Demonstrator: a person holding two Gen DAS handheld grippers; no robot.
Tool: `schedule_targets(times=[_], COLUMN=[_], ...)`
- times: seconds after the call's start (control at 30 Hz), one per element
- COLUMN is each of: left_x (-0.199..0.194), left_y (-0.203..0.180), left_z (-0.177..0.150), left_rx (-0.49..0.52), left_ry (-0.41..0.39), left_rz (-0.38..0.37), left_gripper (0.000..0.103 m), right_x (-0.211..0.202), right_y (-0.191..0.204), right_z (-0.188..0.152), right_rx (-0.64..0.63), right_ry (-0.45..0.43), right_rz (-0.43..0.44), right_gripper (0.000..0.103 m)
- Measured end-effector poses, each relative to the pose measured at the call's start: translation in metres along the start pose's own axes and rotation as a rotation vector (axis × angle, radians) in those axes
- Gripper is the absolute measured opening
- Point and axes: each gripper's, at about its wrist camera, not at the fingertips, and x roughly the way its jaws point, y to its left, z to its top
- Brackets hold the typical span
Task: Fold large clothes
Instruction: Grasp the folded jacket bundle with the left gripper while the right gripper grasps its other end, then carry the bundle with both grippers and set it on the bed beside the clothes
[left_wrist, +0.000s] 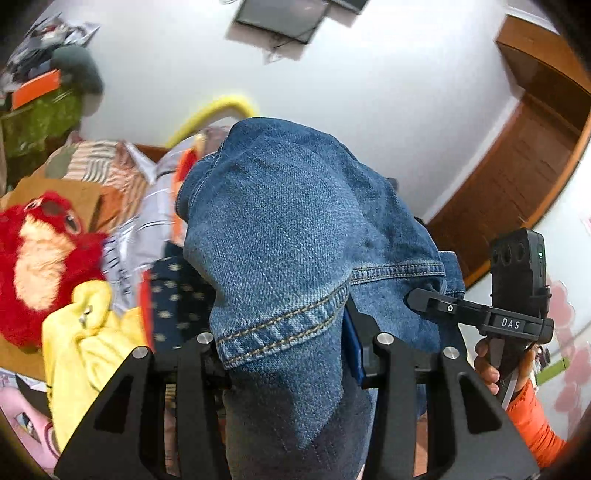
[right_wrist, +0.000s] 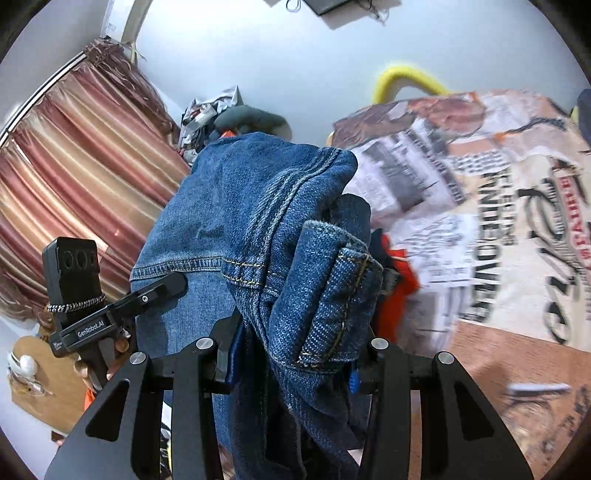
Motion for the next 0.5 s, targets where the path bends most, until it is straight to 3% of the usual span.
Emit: schedule_targets(times=[0.2,0.33,0.5], left_x=[0.047,0.082,0.09], left_y=[0.066,0.102,0.111], left_z=[-0.007,-0.022,-0.03], left_rx=[-0.069,-0.121,-0.125], left_ry=[0.076,0.101,0.097], left_rz=[0.066,0.086,0.076], left_gripper=[0.045,0.055,0.064], right_x=[0.071,0.109,0.115], right_y=[-0.018,-0.047,-0.061], right_z=[-0.001,-0.006,-0.013], right_rx=[0.058,0.112,0.144], right_ry=[0.079,0.119,0.146], right_rz=[-0.004,-0.045,-0.043], right_gripper=[0.039,0.04,0.045])
